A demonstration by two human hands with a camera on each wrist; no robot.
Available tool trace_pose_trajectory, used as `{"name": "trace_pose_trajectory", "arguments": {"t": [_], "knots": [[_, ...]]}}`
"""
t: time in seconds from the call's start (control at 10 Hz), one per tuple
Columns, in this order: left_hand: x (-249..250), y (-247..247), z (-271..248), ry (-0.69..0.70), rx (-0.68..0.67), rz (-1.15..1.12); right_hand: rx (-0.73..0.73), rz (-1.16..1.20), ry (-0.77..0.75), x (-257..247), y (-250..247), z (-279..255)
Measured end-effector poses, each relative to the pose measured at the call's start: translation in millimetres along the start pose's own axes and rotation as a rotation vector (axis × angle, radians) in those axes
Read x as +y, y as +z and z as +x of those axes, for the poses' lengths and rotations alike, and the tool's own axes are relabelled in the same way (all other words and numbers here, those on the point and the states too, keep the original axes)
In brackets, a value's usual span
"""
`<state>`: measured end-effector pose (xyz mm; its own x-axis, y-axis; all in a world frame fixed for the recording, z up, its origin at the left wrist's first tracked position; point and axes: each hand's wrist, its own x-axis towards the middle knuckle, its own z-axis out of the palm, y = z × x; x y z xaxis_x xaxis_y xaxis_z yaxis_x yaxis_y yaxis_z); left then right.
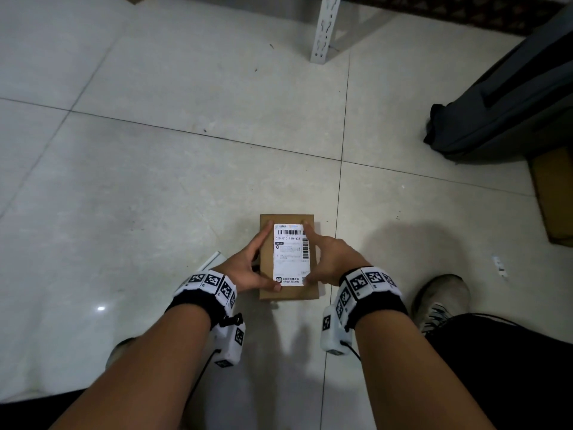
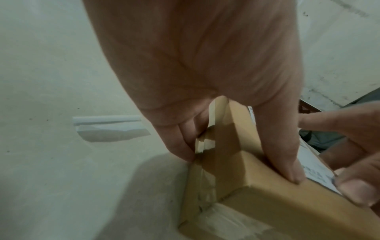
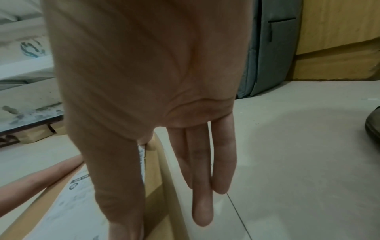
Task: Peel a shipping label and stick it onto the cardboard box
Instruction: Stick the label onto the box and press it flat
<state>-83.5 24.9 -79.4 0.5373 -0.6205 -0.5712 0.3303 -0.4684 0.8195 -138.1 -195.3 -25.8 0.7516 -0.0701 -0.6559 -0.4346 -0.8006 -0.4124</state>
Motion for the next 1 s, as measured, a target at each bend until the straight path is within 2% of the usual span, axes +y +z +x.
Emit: {"name": "trace_pose_trajectory", "arguments": {"t": [0.3, 0.4, 0.7, 0.9, 1.0], "knots": [[3, 1, 0, -0.010, 0.012, 0.002, -0.004, -0.015, 0.052, -5, -1, 5], [1, 3, -1, 0.012, 0.042, 0.004, -0.043, 0.104, 0.059, -3, 3, 8], [4, -2, 0, 0.022, -0.041, 0.073, -0.076, 0.265, 0.022, 10, 5, 10], [20, -4, 2, 0.003, -0.055, 0.367, -0.003, 0.291, -0.056, 17, 11, 4], [29, -7, -10, -0.019, -0.037, 0.507, 0.044, 0.403, -0.040, 20, 24, -10]]}}
